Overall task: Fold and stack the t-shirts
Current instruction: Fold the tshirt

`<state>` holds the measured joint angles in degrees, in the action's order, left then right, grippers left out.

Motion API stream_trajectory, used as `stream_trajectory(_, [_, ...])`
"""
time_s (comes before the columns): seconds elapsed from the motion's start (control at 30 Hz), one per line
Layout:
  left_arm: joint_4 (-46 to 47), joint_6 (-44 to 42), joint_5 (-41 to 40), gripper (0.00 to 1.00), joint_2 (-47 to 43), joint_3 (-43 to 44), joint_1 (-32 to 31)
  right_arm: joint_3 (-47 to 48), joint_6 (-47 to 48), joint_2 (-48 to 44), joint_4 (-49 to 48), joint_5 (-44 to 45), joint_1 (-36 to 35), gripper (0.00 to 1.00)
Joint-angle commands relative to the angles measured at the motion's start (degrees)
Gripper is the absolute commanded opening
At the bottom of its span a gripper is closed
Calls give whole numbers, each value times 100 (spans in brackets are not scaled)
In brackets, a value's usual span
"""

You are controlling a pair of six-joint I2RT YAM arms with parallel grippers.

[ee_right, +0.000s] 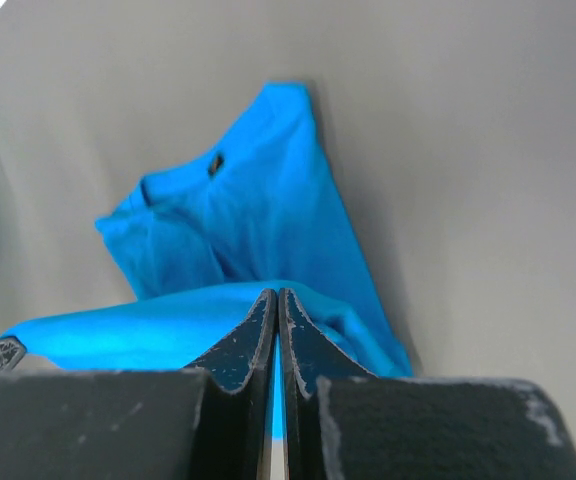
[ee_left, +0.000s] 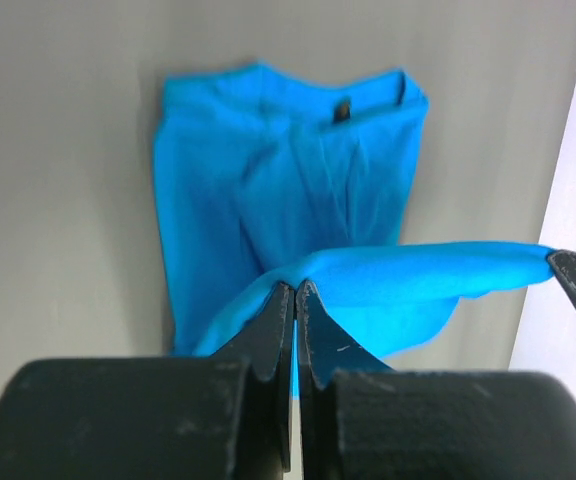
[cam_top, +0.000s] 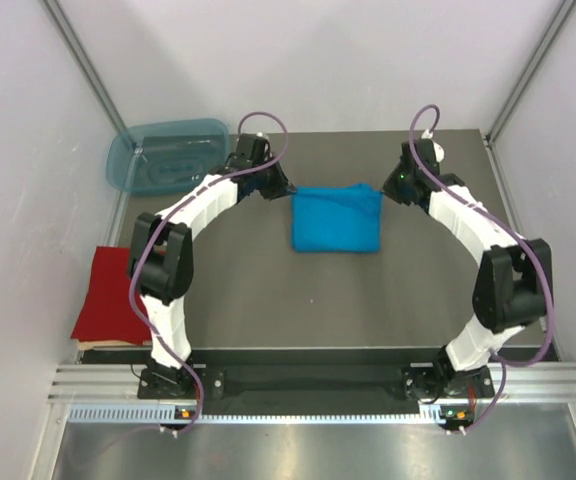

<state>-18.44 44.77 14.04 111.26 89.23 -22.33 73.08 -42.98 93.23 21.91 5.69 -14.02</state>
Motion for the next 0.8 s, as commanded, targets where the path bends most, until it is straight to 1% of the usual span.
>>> stream_trajectory(0.0, [429,-162,230,0,492,620,193,609,264,449,-371,-348,197,0])
stream_trajectory(0.1, [630,-110,335,0,930,920,334,917,299,933,-582,-726,321,0])
stream_trajectory(0.17, [1042,-57,502,0,1125,999,430,1067,325,1258,-696,-841,365,0])
stream_trajectory(0.23, [1193,14,643,0,1424,1175,483,1331,422,1608,-863,-1061,400,0])
stream_trajectory(0.33, [1482,75,731,0,1714,1369,562,1770,536,2066,-890,-1290,409,0])
stream_trajectory(0.53, [1782,75,644,0,2013,1553,624,2052,580,2383,-1119,-1317,444,0])
stream_trajectory(0.67, [1800,75,924,1,2434,1895,633,2263,563,2568,-1066,-1255,479,0])
stream_trajectory(0.7, [1800,84,925,1,2487,1940,633,2290,537,2603,-1075,-1255,479,0])
stream_trajectory(0.77, [1791,93,925,6,2602,2045,651,2377,528,2735,-1040,-1255,514,3])
